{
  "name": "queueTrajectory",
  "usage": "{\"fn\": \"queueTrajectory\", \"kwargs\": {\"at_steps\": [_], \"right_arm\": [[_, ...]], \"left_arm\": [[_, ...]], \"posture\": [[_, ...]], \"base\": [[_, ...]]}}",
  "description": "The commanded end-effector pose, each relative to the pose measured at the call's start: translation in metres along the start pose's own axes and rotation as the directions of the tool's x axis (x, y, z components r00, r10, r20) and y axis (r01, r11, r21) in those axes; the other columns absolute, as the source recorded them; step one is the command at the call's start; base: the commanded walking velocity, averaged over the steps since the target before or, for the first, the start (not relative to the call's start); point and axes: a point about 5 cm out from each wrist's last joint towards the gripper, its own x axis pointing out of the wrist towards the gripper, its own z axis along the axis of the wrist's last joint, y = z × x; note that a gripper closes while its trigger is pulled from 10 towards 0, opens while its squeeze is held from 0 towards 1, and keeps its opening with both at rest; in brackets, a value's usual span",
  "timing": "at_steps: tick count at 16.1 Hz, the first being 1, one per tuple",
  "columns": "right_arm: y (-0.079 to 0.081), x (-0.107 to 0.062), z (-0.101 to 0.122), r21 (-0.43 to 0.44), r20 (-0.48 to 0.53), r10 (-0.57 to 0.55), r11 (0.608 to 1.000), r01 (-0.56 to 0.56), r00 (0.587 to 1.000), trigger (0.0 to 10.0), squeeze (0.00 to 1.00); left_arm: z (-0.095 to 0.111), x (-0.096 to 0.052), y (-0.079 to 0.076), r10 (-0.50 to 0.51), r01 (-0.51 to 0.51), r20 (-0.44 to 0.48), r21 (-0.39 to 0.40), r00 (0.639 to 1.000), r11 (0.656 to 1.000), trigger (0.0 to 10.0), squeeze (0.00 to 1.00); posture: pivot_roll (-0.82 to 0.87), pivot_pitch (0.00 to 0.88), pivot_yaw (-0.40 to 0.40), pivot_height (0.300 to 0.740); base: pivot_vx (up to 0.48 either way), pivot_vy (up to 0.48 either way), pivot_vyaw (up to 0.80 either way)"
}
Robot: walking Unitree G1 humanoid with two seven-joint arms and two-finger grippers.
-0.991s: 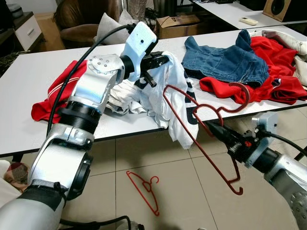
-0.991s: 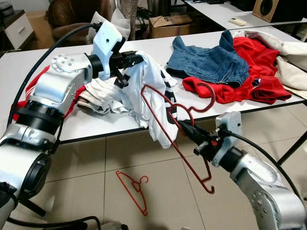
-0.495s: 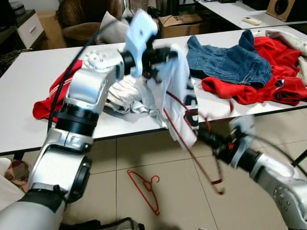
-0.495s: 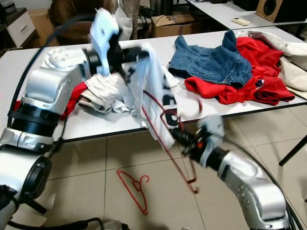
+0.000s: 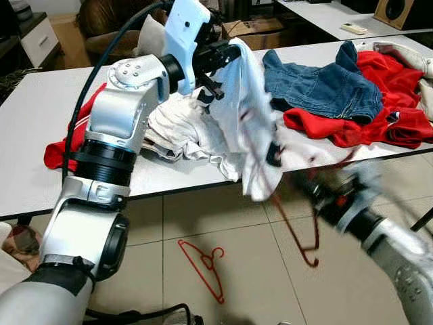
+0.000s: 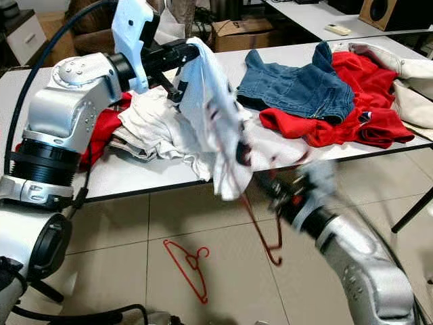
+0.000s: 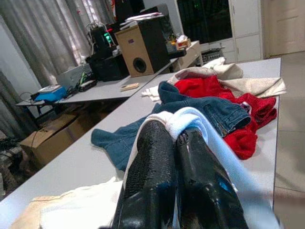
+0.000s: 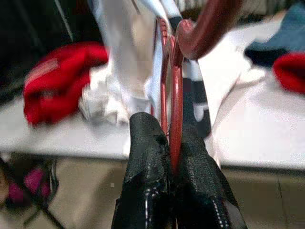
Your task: Hang hanger
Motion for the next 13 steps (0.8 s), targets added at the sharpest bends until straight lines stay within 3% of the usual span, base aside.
{"fn": "queueTrajectory", "kwargs": {"at_steps": [1, 2, 4, 6, 7, 10, 13], "right_arm": [[-0.002, -0.001, 0.013, 0.051, 0.090, -0.029, 0.998, 0.025, 0.996, 10.0, 0.00], [-0.002, 0.001, 0.014, 0.134, 0.118, -0.041, 0.991, 0.025, 0.992, 10.0, 0.00], [0.004, 0.007, -0.001, 0.288, 0.066, -0.019, 0.958, -0.001, 0.998, 10.0, 0.00], [0.005, 0.009, -0.007, 0.383, 0.067, -0.039, 0.924, 0.010, 0.997, 10.0, 0.00], [0.009, 0.012, -0.013, 0.535, 0.096, -0.067, 0.845, 0.005, 0.993, 10.0, 0.00], [0.009, 0.012, -0.018, 0.611, 0.092, -0.096, 0.791, 0.020, 0.991, 10.0, 0.00], [0.007, 0.011, -0.018, 0.747, 0.102, -0.173, 0.663, 0.039, 0.980, 10.0, 0.00]], "left_arm": [[0.009, -0.002, 0.003, -0.004, 0.003, 0.015, 0.029, 1.000, 1.000, 0.0, 0.00], [0.010, -0.003, 0.001, -0.038, 0.037, 0.021, 0.036, 0.999, 0.999, 0.0, 0.00], [0.008, -0.004, -0.003, -0.071, 0.070, 0.016, 0.048, 0.997, 0.996, 0.0, 0.00], [0.007, -0.004, -0.003, -0.065, 0.064, 0.015, 0.047, 0.998, 0.997, 0.0, 0.00], [0.007, -0.006, 0.000, -0.038, 0.038, 0.017, 0.046, 0.999, 0.998, 0.0, 0.00], [0.007, -0.009, 0.005, 0.010, -0.011, 0.021, 0.042, 1.000, 0.999, 0.0, 0.00], [-0.007, -0.026, 0.032, 0.226, -0.224, -0.039, 0.061, 0.973, 0.973, 0.0, 0.00]], "posture": [[-0.15, 0.000, 0.076, 0.710], [-0.15, 0.000, 0.076, 0.710], [-0.15, 0.000, 0.070, 0.710], [-0.15, 0.000, 0.063, 0.710], [-0.14, 0.000, 0.056, 0.710], [-0.13, 0.000, 0.049, 0.710], [-0.13, 0.000, 0.045, 0.710]], "base": [[0.000, 0.000, 0.00], [0.000, 0.000, 0.00], [0.000, 0.000, 0.00], [0.000, 0.000, 0.00], [0.000, 0.000, 0.00], [0.000, 0.000, 0.00], [0.000, 0.000, 0.00]]}}
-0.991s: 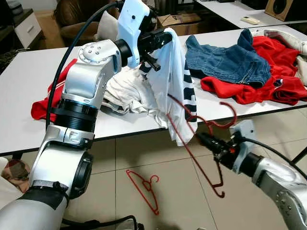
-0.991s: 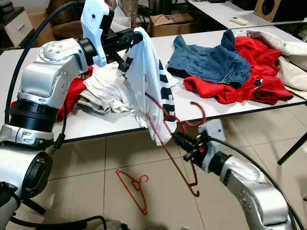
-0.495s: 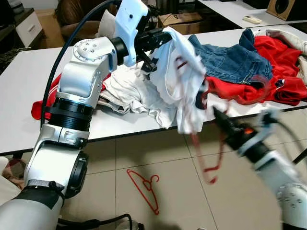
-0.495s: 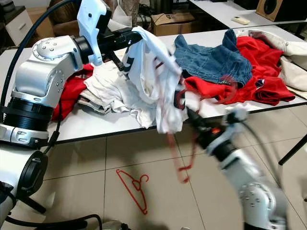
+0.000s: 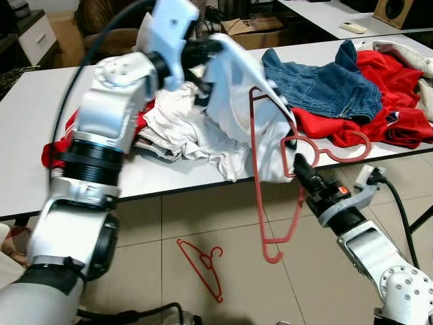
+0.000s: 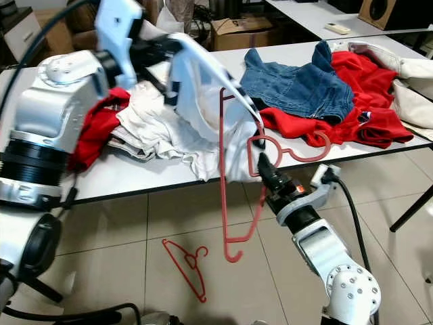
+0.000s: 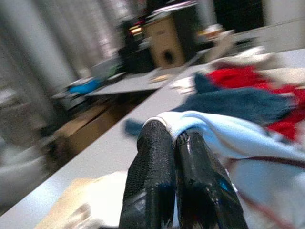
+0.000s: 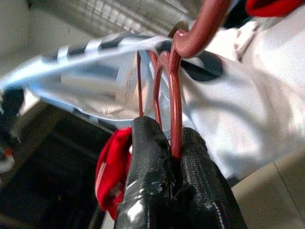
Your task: Hang hanger
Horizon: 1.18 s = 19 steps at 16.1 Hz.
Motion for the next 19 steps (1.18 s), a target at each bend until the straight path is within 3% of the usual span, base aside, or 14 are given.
{"fn": "queueTrajectory", "kwargs": {"at_steps": [1, 3, 5, 7, 9, 10, 11, 12, 14, 15, 18, 19], "right_arm": [[-0.002, -0.001, 0.005, 0.045, 0.026, -0.033, 0.998, 0.031, 0.999, 10.0, 0.00], [0.004, 0.005, 0.021, 0.033, 0.102, -0.013, 0.999, 0.010, 0.995, 10.0, 0.00], [0.018, 0.021, 0.051, -0.078, 0.183, 0.027, 0.997, -0.013, 0.983, 10.0, 0.00], [0.048, 0.036, 0.084, -0.115, 0.264, 0.151, 0.986, -0.124, 0.953, 10.0, 0.00], [0.046, 0.038, 0.084, -0.098, 0.248, 0.116, 0.991, -0.094, 0.962, 10.0, 0.00], [0.032, 0.038, 0.075, -0.061, 0.216, 0.041, 0.998, -0.028, 0.976, 10.0, 0.00], [0.013, 0.037, 0.059, -0.030, 0.176, -0.060, 0.997, 0.067, 0.983, 10.0, 0.00], [0.011, 0.037, 0.056, -0.022, 0.171, -0.080, 0.996, 0.085, 0.982, 10.0, 0.00], [0.014, 0.039, 0.042, 0.056, 0.175, -0.072, 0.996, 0.063, 0.982, 10.0, 0.00], [0.018, 0.042, 0.039, 0.136, 0.221, -0.056, 0.990, 0.026, 0.974, 10.0, 0.00], [0.018, 0.045, 0.041, 0.231, 0.285, -0.078, 0.973, 0.011, 0.955, 10.0, 0.00], [0.015, 0.046, 0.044, 0.284, 0.340, -0.117, 0.959, 0.017, 0.933, 10.0, 0.00]], "left_arm": [[-0.005, -0.008, 0.012, 0.070, -0.069, -0.021, 0.026, 0.997, 0.997, 0.0, 0.00], [-0.025, -0.019, 0.013, 0.073, -0.068, -0.094, 0.059, 0.993, 0.996, 0.0, 0.00], [-0.037, -0.031, 0.022, 0.132, -0.128, -0.120, 0.042, 0.984, 0.991, 0.0, 0.00], [-0.020, -0.036, 0.031, 0.158, -0.157, -0.039, 0.039, 0.987, 0.987, 0.0, 0.00], [-0.021, -0.039, 0.027, 0.124, -0.122, -0.046, 0.051, 0.991, 0.991, 0.0, 0.00], [-0.030, -0.042, 0.017, 0.092, -0.090, -0.068, 0.035, 0.993, 0.995, 0.0, 0.00], [-0.046, -0.043, -0.007, 0.036, -0.034, -0.099, 0.029, 0.994, 0.999, 0.0, 0.00], [-0.049, -0.042, -0.013, 0.016, -0.013, -0.100, 0.031, 0.995, 0.999, 0.0, 0.00], [-0.061, -0.035, -0.042, -0.065, 0.067, -0.108, 0.014, 0.992, 0.998, 0.0, 0.00], [-0.072, -0.031, -0.062, -0.129, 0.130, -0.131, 0.000, 0.983, 0.991, 0.0, 0.00], [-0.086, -0.033, -0.084, -0.203, 0.208, -0.181, 0.008, 0.962, 0.978, 0.0, 0.00], [-0.091, -0.034, -0.100, -0.264, 0.270, -0.193, 0.004, 0.945, 0.963, 0.0, 0.00]], "posture": [[-0.12, 0.000, 0.045, 0.710], [-0.12, 0.000, 0.049, 0.710], [-0.12, 0.000, 0.053, 0.710], [-0.11, 0.000, 0.034, 0.710], [-0.10, 0.000, 0.022, 0.710], [-0.10, 0.000, 0.022, 0.710], [-0.09, 0.000, 0.016, 0.710], [-0.09, 0.000, 0.017, 0.710], [-0.09, 0.000, 0.020, 0.710], [-0.10, 0.000, 0.028, 0.710], [-0.10, 0.000, 0.030, 0.710], [-0.10, 0.000, 0.030, 0.710]], "base": [[0.000, 0.000, 0.00], [0.000, 0.000, 0.00], [0.000, 0.000, 0.00], [0.000, 0.000, 0.00], [0.000, 0.000, 0.00], [0.000, 0.000, 0.00], [0.000, 0.000, 0.00], [0.000, 0.000, 0.00], [0.000, 0.000, 0.00], [0.000, 0.000, 0.00], [0.000, 0.000, 0.00], [0.000, 0.000, 0.00]]}}
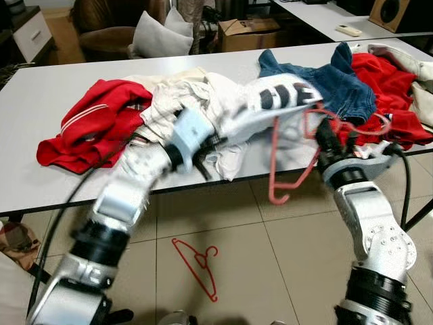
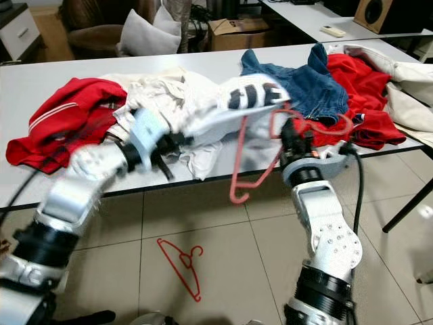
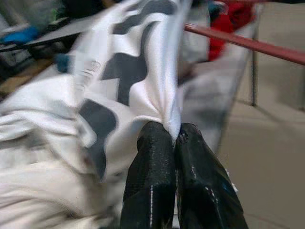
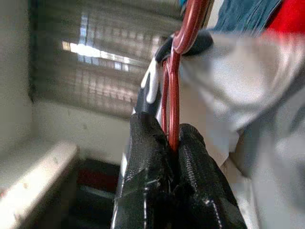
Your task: Hang hanger
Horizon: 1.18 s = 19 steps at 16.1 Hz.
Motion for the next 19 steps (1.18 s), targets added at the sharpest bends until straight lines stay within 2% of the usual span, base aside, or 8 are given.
{"fn": "queueTrajectory", "kwargs": {"at_steps": [1, 4, 6, 9, 11, 12, 15, 19], "right_arm": [[0.001, 0.001, 0.011, 0.042, 0.078, -0.009, 0.999, 0.006, 0.997, 10.0, 0.00], [0.006, 0.001, 0.004, -0.022, 0.050, 0.017, 1.000, -0.016, 0.999, 10.0, 0.00], [0.006, 0.004, 0.002, -0.024, 0.062, 0.027, 0.999, -0.026, 0.998, 10.0, 0.00], [0.004, 0.016, 0.001, -0.044, 0.075, 0.015, 0.999, -0.012, 0.997, 10.0, 0.00], [0.005, 0.022, 0.001, -0.056, 0.079, 0.016, 0.998, -0.011, 0.997, 10.0, 0.00], [0.005, 0.028, 0.000, -0.111, 0.072, 0.017, 0.994, -0.009, 0.997, 10.0, 0.00], [0.005, 0.035, 0.003, -0.123, 0.091, 0.017, 0.992, -0.006, 0.996, 10.0, 0.00], [0.010, 0.042, 0.006, -0.130, 0.114, 0.033, 0.991, -0.019, 0.993, 10.0, 0.00]], "left_arm": [[0.001, 0.001, -0.010, -0.053, 0.054, -0.009, 0.008, 0.999, 0.999, 0.0, 0.00], [-0.012, -0.004, -0.011, -0.041, 0.040, -0.053, -0.016, 0.998, 0.999, 0.0, 0.00], [-0.011, -0.008, -0.011, -0.050, 0.047, -0.029, -0.087, 0.998, 0.995, 0.0, 0.00], [-0.005, -0.012, -0.024, -0.149, 0.147, -0.003, -0.125, 0.989, 0.981, 0.0, 0.00], [-0.005, -0.012, -0.030, -0.165, 0.164, 0.007, -0.137, 0.986, 0.977, 0.0, 0.00], [0.000, -0.013, -0.031, -0.159, 0.165, 0.045, -0.183, 0.986, 0.969, 0.0, 0.00], [0.011, -0.017, -0.034, -0.200, 0.217, 0.097, -0.224, 0.975, 0.950, 0.0, 0.00], [0.019, -0.024, -0.052, -0.339, 0.363, 0.137, -0.226, 0.931, 0.904, 0.0, 0.00]], "posture": [[-0.10, 0.000, 0.030, 0.710], [-0.09, 0.000, 0.028, 0.710], [-0.09, 0.000, 0.039, 0.710], [-0.07, 0.000, 0.017, 0.710], [-0.07, 0.000, 0.012, 0.710], [-0.07, 0.000, 0.008, 0.710], [-0.07, 0.000, 0.005, 0.710], [-0.08, 0.000, 0.007, 0.710]], "base": [[0.000, 0.000, 0.00], [0.000, 0.000, 0.00], [0.000, 0.000, 0.00], [0.000, 0.000, 0.00], [0.000, 0.000, 0.00], [0.000, 0.000, 0.00], [0.000, 0.000, 0.00], [0.000, 0.000, 0.00]]}}
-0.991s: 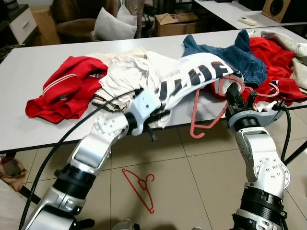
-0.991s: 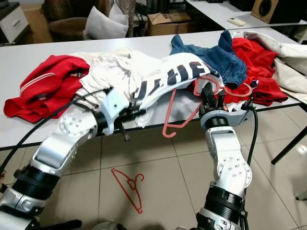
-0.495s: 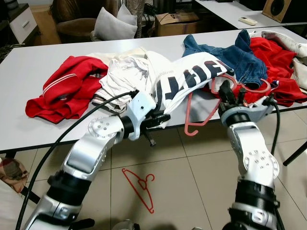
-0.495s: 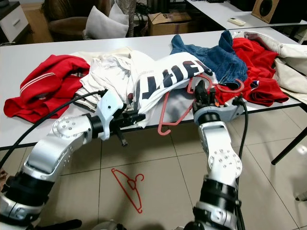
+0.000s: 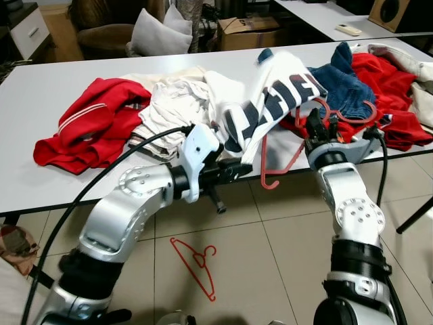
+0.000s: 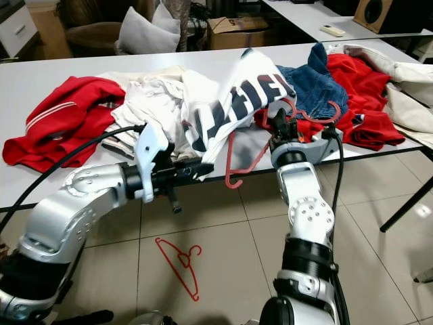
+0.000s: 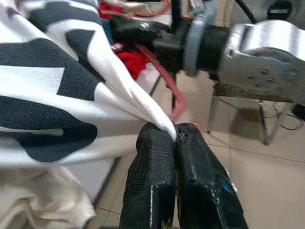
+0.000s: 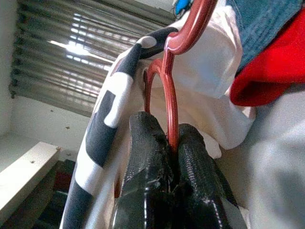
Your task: Hang hanger
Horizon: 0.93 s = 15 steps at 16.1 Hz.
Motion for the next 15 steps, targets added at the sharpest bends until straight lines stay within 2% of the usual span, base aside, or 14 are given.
{"fn": "queueTrajectory", "kwargs": {"at_steps": [1, 2, 4, 7, 9, 10, 11, 13, 15], "right_arm": [[0.010, 0.004, 0.019, -0.007, 0.106, 0.030, 1.000, -0.029, 0.994, 10.0, 0.00], [0.011, 0.006, 0.019, -0.009, 0.107, 0.034, 0.999, -0.034, 0.994, 10.0, 0.00], [0.013, 0.008, 0.020, 0.050, 0.126, 0.037, 0.998, -0.044, 0.991, 10.0, 0.00], [0.022, 0.011, 0.017, 0.160, 0.126, 0.061, 0.984, -0.081, 0.990, 10.0, 0.00], [0.028, 0.012, 0.011, 0.171, 0.105, 0.084, 0.980, -0.101, 0.991, 10.0, 0.00], [0.038, 0.012, -0.002, 0.159, 0.048, 0.128, 0.978, -0.134, 0.991, 10.0, 0.00], [0.039, 0.011, -0.005, 0.153, 0.032, 0.133, 0.979, -0.137, 0.991, 10.0, 0.00], [0.040, 0.008, -0.011, 0.131, 0.002, 0.143, 0.981, -0.142, 0.990, 10.0, 0.00], [0.032, 0.005, -0.005, 0.100, 0.029, 0.111, 0.988, -0.114, 0.993, 10.0, 0.00]], "left_arm": [[-0.001, 0.002, -0.015, -0.113, 0.113, 0.003, -0.022, 0.994, 0.993, 0.0, 0.00], [0.001, 0.002, -0.017, -0.139, 0.139, 0.005, -0.031, 0.990, 0.990, 0.0, 0.00], [-0.002, 0.003, -0.019, -0.157, 0.157, -0.034, -0.009, 0.987, 0.988, 0.0, 0.00], [-0.012, 0.011, -0.012, -0.067, 0.075, -0.098, 0.074, 0.993, 0.994, 0.0, 0.00], [-0.011, 0.017, -0.010, -0.042, 0.051, -0.092, 0.098, 0.995, 0.994, 0.0, 0.00], [-0.011, 0.027, -0.002, 0.028, -0.019, -0.070, 0.128, 0.997, 0.992, 0.0, 0.00], [-0.011, 0.028, 0.000, 0.048, -0.039, -0.062, 0.139, 0.997, 0.990, 0.0, 0.00], [-0.003, 0.031, 0.009, 0.106, -0.104, -0.004, 0.164, 0.994, 0.981, 0.0, 0.00], [0.004, 0.029, 0.008, 0.074, -0.080, 0.049, 0.133, 0.996, 0.988, 0.0, 0.00]], "posture": [[-0.08, 0.000, 0.009, 0.710], [-0.08, 0.000, 0.010, 0.710], [-0.08, 0.000, 0.010, 0.710], [-0.08, 0.000, 0.007, 0.710], [-0.08, 0.000, 0.003, 0.710], [-0.08, 0.000, 0.000, 0.710], [-0.08, 0.000, 0.000, 0.710], [-0.08, 0.000, 0.000, 0.710], [-0.08, 0.000, 0.001, 0.710]], "base": [[0.000, 0.000, 0.00], [0.000, 0.000, 0.00], [0.000, 0.000, 0.00], [0.000, 0.000, 0.00], [0.000, 0.000, 0.00], [0.000, 0.000, 0.00], [0.000, 0.000, 0.00], [0.000, 0.000, 0.00], [0.000, 0.000, 0.00]]}}
